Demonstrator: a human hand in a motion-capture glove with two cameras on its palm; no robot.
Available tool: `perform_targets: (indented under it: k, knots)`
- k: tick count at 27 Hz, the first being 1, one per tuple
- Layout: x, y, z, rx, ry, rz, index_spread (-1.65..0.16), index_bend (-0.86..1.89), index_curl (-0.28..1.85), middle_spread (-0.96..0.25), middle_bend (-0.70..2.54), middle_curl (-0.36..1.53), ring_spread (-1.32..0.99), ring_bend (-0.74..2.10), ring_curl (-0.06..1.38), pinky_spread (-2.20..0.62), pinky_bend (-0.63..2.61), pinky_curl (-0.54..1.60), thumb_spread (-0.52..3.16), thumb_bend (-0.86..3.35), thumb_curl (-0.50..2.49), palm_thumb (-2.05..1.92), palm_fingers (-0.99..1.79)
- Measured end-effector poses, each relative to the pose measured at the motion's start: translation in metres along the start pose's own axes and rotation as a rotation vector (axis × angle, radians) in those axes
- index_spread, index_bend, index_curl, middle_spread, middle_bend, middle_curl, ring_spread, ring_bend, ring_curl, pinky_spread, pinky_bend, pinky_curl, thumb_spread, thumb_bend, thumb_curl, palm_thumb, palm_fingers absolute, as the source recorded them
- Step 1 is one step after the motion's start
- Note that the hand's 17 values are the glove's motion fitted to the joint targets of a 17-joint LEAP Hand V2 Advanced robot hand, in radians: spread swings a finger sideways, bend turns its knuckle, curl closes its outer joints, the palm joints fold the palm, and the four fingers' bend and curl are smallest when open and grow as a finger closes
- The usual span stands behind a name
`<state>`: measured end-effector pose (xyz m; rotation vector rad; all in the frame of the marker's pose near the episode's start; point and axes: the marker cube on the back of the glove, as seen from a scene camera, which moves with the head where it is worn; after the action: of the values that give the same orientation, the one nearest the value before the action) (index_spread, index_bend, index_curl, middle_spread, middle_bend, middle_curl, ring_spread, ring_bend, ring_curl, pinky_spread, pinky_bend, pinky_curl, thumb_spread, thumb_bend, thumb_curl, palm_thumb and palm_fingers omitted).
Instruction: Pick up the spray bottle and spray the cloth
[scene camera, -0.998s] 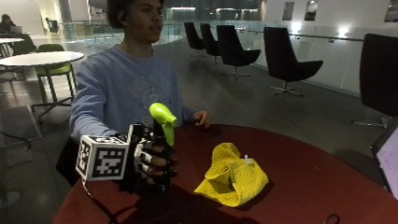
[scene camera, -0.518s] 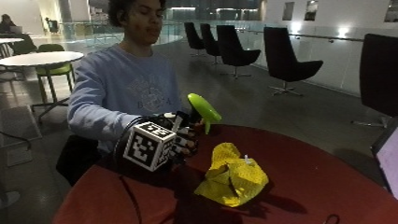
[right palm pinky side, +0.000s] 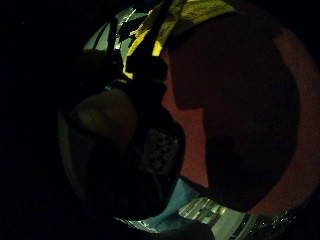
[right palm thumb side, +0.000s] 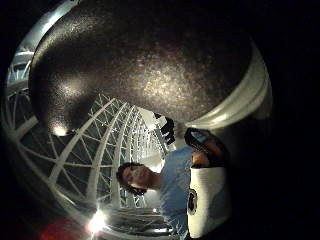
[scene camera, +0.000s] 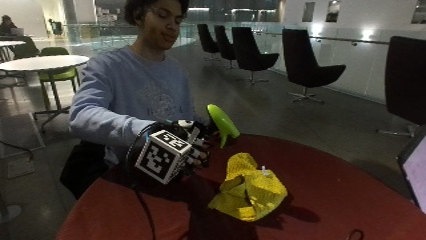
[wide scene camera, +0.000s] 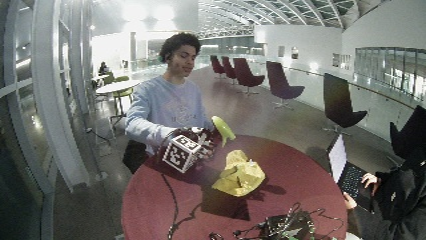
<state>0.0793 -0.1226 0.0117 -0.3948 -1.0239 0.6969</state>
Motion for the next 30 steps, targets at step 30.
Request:
perform_targets:
  k: [30]
  knots:
    - [0.008,0.014,0.018,-0.029,-0.091,0.069,-0.20,0.13,0.41,-0.08,0.26,0.49,0.03,0.45,0.39,0.34,0.18,0.28,0.61,-0.03,0.70,1.00,0.95]
